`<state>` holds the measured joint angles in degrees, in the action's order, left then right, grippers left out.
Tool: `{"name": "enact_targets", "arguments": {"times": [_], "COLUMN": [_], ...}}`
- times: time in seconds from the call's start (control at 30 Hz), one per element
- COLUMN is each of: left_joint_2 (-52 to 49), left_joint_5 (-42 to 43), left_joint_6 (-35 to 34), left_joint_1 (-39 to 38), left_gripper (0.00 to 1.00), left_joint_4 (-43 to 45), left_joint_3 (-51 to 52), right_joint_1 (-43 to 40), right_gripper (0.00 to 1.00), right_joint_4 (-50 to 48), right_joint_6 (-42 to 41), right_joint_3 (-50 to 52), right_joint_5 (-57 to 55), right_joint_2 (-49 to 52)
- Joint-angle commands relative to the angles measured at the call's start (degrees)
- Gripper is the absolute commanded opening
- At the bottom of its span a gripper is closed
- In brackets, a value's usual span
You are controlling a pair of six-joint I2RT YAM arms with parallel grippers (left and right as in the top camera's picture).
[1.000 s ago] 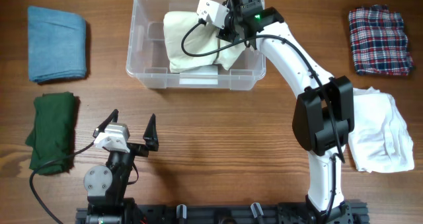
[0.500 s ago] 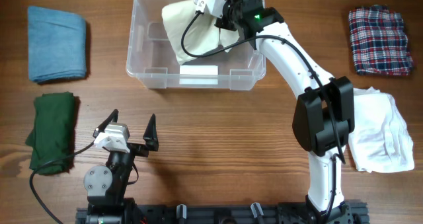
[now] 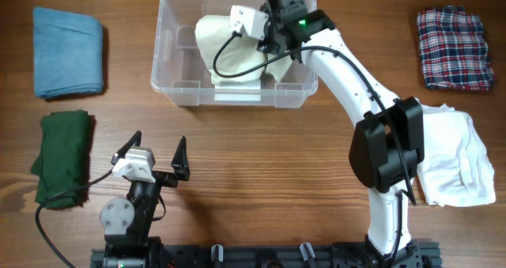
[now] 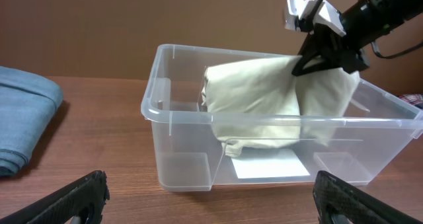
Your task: Pack container
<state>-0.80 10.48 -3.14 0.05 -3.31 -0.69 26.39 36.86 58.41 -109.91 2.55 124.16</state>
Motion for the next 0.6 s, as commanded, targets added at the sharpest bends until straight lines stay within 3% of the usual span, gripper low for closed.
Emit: {"name": "enact_targets", "arguments": {"times": [0.0,0.03,0.2,0.27,0.33,0.43,0.47,0.53,0.57], "left_joint_2": [0.42,0.42,0.42,0.42,0.42,0.42,0.42,0.42,0.42], "left_joint_5": [-0.5,-0.52,-0.5,-0.52,-0.52,-0.5,-0.5,-0.5,-0.5], "left_joint_6": [-0.35,-0.33,-0.33,-0.33,-0.33,-0.35,-0.35,-0.33,-0.35], "left_joint_1": [-0.33,-0.33,-0.33,-0.33,-0.33,-0.33,-0.33,-0.33,-0.33], "left_gripper": [1.0,1.0,1.0,1.0,1.0,1.0,1.0,1.0,1.0], "left_joint_4": [-0.15,-0.15,-0.15,-0.15,-0.13,-0.15,-0.15,-0.15,-0.15], "left_joint_3": [0.37,0.37,0.35,0.37,0.37,0.37,0.37,0.37,0.35], "right_joint_1": [2.21,2.45,2.51,2.47,2.47,2.47,2.49,2.69,2.69], "right_gripper": [0.11,0.28,0.64,0.91,0.99,1.0,0.99,0.22,0.04], "right_joint_4": [2.4,2.91,3.06,2.95,2.6,3.5,4.39,4.94,4.66], "right_joint_6": [-0.11,-0.09,-0.42,-0.39,-0.83,-2.84,-3.1,-3.17,-3.61], "right_joint_3": [-0.26,-0.28,-0.33,-0.33,-0.33,-0.33,-0.33,-0.33,-0.33], "right_joint_5": [0.0,-0.02,0.0,0.04,0.9,6.56,8.2,10.51,10.73], "right_joint_2": [-3.72,-3.98,-5.84,-7.67,-9.38,-11.69,-12.15,-12.63,-12.63]}}
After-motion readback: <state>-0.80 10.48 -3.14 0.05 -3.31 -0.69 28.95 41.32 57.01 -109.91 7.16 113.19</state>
